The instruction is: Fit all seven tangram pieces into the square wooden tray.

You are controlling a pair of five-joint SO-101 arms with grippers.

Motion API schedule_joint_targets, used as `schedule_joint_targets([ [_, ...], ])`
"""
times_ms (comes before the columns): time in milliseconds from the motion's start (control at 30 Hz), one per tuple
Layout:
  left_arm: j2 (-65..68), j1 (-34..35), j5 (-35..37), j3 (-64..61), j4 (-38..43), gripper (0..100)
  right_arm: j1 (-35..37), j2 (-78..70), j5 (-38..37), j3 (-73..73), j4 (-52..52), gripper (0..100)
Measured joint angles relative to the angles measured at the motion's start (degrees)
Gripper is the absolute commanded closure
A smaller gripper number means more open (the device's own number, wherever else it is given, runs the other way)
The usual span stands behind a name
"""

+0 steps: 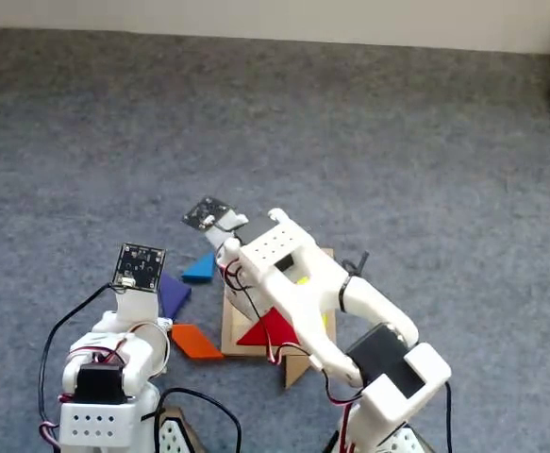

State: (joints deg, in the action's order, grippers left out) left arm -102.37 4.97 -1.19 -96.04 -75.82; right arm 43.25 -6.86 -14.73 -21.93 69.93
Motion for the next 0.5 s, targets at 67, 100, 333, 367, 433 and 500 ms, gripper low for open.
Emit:
schedule_joint_targets([
  [67,0.0,0.0,0.0,0.0,0.0,100,-0.88,0.53,0.0,0.35,0.18,94.3],
  [100,0.0,0.0,0.0,0.0,0.0,100,-1.23,0.97,0.0,1.14,0.18,94.3],
  [333,0.0,0.0,0.0,0.0,0.0,100,-1.85,4.22,-0.35,5.01,-2.11,94.3],
  [367,0.0,0.0,0.0,0.0,0.0,100,-1.85,4.22,-0.35,4.92,-3.96,94.3],
  [433,0.0,0.0,0.0,0.0,0.0,100,-1.85,4.22,-0.35,3.96,-7.74,94.3],
  [500,0.0,0.0,0.0,0.0,0.0,100,-1.85,3.78,-0.35,2.02,-10.9,94.3],
])
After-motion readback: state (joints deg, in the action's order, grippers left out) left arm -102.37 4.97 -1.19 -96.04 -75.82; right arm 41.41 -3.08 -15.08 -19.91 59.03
